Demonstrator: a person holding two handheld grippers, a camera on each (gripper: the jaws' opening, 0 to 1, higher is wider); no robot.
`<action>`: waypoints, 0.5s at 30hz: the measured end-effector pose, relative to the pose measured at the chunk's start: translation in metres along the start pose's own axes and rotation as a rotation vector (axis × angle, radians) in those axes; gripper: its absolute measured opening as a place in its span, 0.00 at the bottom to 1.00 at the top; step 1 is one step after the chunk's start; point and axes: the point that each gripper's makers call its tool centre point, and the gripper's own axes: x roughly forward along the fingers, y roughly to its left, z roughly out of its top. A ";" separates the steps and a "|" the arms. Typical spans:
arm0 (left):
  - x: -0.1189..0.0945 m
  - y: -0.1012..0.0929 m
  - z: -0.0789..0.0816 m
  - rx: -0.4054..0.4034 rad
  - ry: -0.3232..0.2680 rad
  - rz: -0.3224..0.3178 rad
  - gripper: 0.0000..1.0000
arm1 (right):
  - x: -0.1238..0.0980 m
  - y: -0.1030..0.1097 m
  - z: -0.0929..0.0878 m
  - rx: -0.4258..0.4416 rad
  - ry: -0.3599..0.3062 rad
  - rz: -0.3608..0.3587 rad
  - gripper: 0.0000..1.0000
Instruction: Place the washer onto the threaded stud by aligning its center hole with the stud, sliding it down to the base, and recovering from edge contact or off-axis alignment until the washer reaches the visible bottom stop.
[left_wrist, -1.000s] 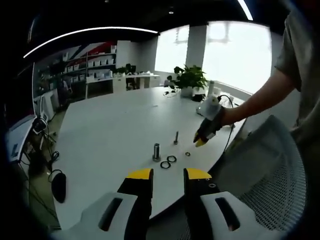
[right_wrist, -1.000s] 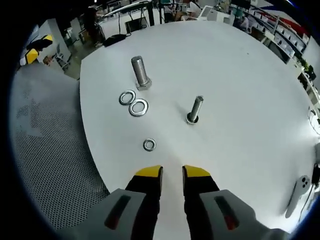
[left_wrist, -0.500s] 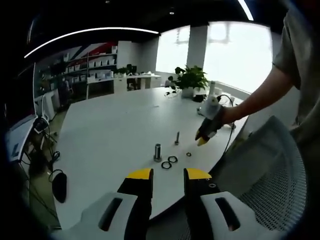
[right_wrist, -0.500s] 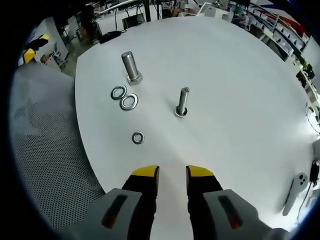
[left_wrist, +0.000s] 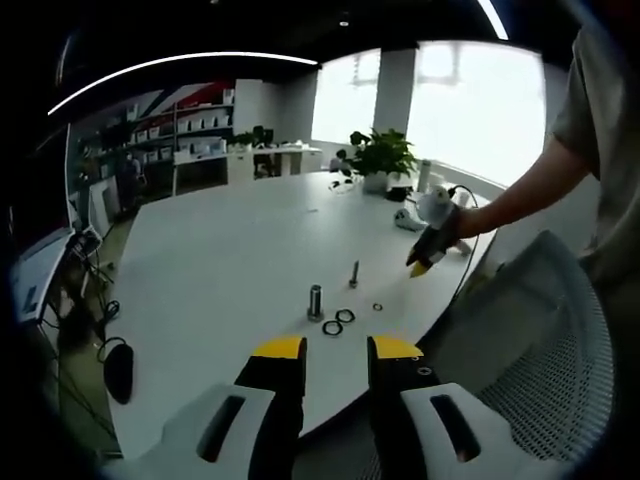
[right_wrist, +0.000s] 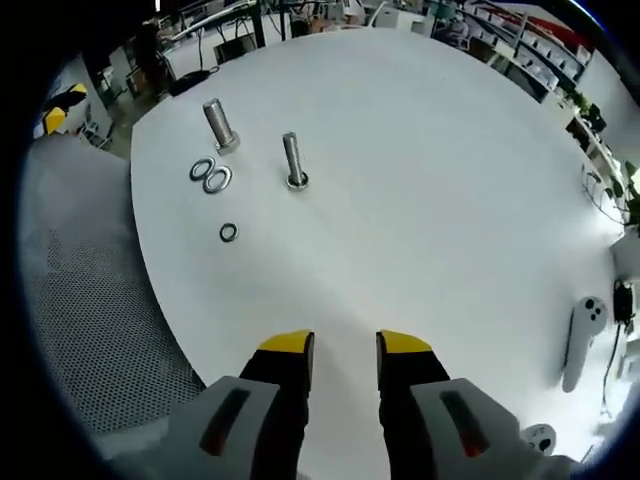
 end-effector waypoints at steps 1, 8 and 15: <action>0.000 0.000 0.000 0.000 -0.003 0.002 0.22 | -0.003 -0.005 -0.006 0.023 -0.002 -0.007 0.27; 0.000 0.001 0.002 0.002 -0.008 0.004 0.22 | -0.011 -0.031 -0.037 0.136 0.006 -0.045 0.28; -0.001 0.002 0.003 0.001 -0.015 0.007 0.22 | -0.018 -0.036 -0.058 0.155 0.021 -0.083 0.30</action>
